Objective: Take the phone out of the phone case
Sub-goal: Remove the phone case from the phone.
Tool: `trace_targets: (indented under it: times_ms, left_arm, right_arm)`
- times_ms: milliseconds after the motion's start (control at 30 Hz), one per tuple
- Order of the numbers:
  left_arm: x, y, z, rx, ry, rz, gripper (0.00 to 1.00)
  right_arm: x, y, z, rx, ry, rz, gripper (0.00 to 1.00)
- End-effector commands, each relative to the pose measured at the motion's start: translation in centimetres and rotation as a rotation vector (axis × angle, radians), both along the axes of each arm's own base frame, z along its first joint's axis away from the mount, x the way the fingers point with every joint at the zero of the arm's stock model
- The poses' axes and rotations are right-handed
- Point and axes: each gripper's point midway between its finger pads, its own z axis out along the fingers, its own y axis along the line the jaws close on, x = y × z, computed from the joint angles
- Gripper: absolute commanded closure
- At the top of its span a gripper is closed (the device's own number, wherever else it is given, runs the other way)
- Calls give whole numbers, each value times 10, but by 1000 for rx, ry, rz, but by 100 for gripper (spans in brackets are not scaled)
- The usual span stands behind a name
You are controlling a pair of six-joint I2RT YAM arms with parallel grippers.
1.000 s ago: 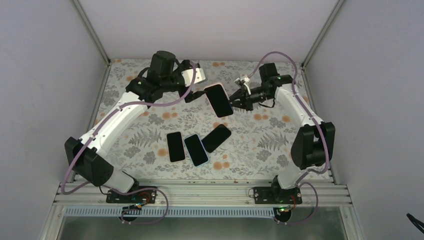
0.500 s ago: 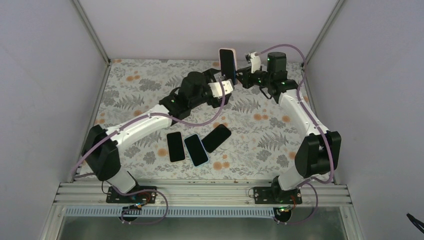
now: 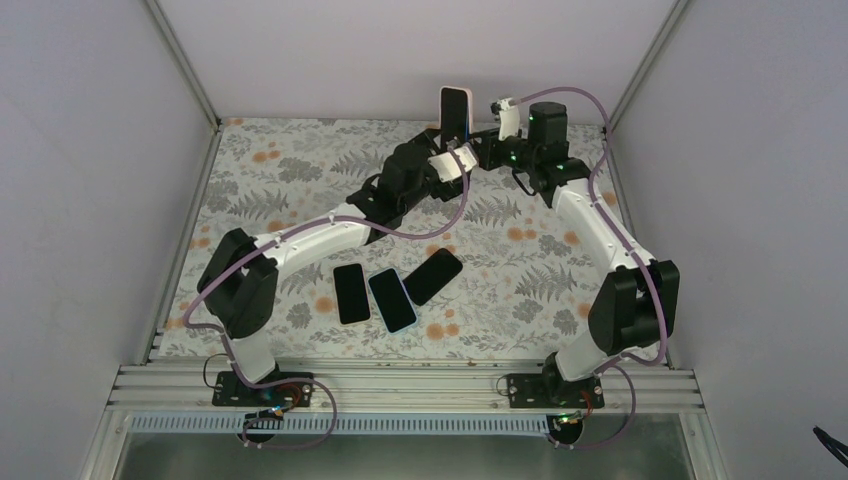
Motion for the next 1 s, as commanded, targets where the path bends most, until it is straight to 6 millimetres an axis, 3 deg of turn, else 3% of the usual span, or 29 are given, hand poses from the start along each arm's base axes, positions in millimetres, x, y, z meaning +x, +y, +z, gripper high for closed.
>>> trace_targets:
  times_ms: [0,333,433,567,667,867,967]
  left_arm:
    - [12,2,30,-98,-71,70,2]
    - [30,24,32,-87,-200,239,9]
    - [31,31,33,-63,-276,317,17]
    - [29,54,41,-56,-426,466,34]
    - [24,75,57,-70,-560,563,39]
    - [47,93,57,-85,-547,622,38]
    - [52,91,54,-80,-544,616,39]
  right_arm:
    - [1,3,44,46,-127,-6,97]
    - [-5,7,44,67,-108,21,97]
    - [-8,11,44,87,-84,36,97]
    - [-12,15,41,100,-53,53,97]
    - [-17,19,36,99,-37,72,97]
    - [-35,41,23,107,2,173,97]
    - [-50,60,19,90,-1,243,97]
